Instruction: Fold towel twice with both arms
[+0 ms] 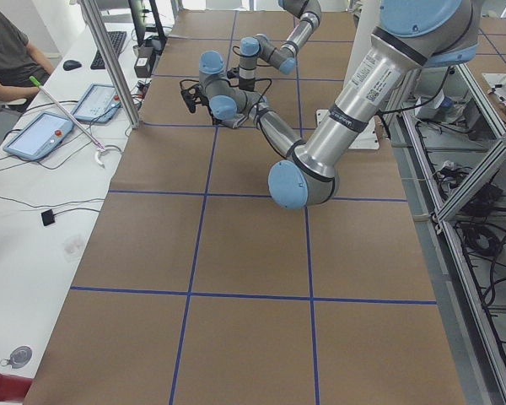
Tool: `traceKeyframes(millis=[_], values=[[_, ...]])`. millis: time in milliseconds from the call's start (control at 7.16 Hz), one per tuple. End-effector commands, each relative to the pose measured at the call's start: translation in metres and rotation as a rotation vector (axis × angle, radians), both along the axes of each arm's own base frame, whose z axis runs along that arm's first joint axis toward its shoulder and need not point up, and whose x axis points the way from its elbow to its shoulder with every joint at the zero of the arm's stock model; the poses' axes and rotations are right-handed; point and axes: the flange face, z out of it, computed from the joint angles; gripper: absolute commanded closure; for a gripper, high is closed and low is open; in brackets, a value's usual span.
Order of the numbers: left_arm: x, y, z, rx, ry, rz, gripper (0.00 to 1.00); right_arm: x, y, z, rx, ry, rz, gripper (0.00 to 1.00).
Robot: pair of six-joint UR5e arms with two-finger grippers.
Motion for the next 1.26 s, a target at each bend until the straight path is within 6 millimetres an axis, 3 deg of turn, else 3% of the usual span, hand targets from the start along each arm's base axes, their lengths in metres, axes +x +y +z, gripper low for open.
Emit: traceKeyframes(millis=[0,698,1117], values=[[0.0,0.0,0.001,-0.002,-0.001,0.0,0.0,0.003,-0.001,-0.003,0.008,-0.023,0.006,1.0],[0.001,0.001,0.0,-0.003,0.0,-0.001,0.0,0.021,0.003,-0.029,0.013,-0.073,-0.007,1.0],[-0.001,0.002,-0.004,0.002,0.007,-0.002,0.0,0.026,0.007,-0.017,0.0,-0.066,0.001,1.0]])
